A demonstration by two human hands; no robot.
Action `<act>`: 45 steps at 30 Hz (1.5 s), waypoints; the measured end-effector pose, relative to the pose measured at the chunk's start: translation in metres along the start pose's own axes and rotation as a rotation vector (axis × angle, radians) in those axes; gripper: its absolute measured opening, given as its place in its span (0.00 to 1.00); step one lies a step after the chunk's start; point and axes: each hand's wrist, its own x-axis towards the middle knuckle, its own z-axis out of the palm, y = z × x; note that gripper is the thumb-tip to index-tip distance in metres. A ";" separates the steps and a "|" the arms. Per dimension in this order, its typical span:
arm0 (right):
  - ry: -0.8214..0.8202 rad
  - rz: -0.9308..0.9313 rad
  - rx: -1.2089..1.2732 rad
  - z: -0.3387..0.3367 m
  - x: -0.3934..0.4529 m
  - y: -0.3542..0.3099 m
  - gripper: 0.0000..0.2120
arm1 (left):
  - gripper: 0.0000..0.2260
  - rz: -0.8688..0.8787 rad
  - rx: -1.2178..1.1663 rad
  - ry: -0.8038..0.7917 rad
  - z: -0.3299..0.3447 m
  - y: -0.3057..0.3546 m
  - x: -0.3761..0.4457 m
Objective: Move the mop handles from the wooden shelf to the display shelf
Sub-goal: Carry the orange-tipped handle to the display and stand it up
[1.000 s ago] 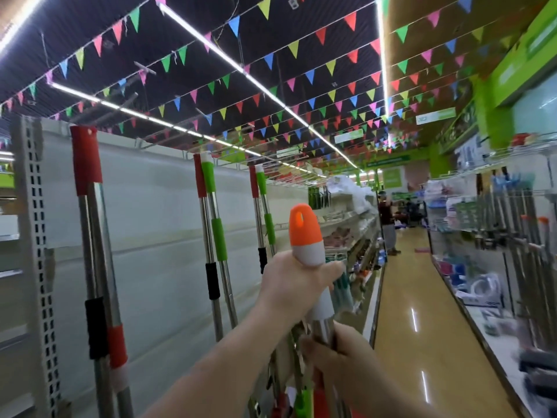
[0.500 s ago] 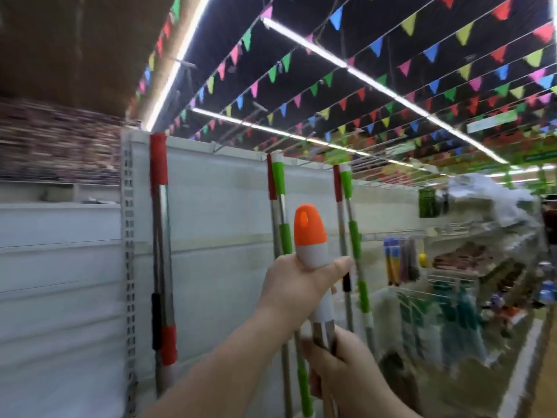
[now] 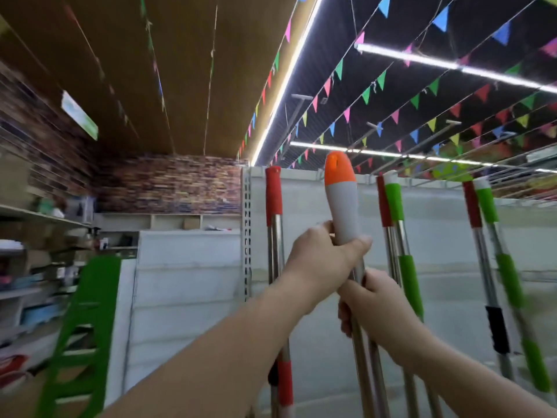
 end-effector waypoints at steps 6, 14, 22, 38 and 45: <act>-0.038 -0.071 0.056 0.010 0.043 -0.024 0.11 | 0.11 0.085 0.069 0.046 -0.025 0.006 0.028; -0.087 -0.131 0.088 0.024 0.090 -0.033 0.13 | 0.16 0.096 0.118 0.191 -0.042 -0.001 0.070; -0.231 -0.126 0.179 0.019 0.116 -0.037 0.11 | 0.16 0.071 0.106 0.291 -0.046 0.000 0.094; -0.414 -0.098 0.304 0.016 0.158 -0.021 0.10 | 0.15 0.064 0.151 0.479 -0.041 -0.017 0.130; -0.503 -0.111 0.345 0.015 0.166 -0.014 0.13 | 0.12 0.048 0.202 0.518 -0.037 -0.020 0.137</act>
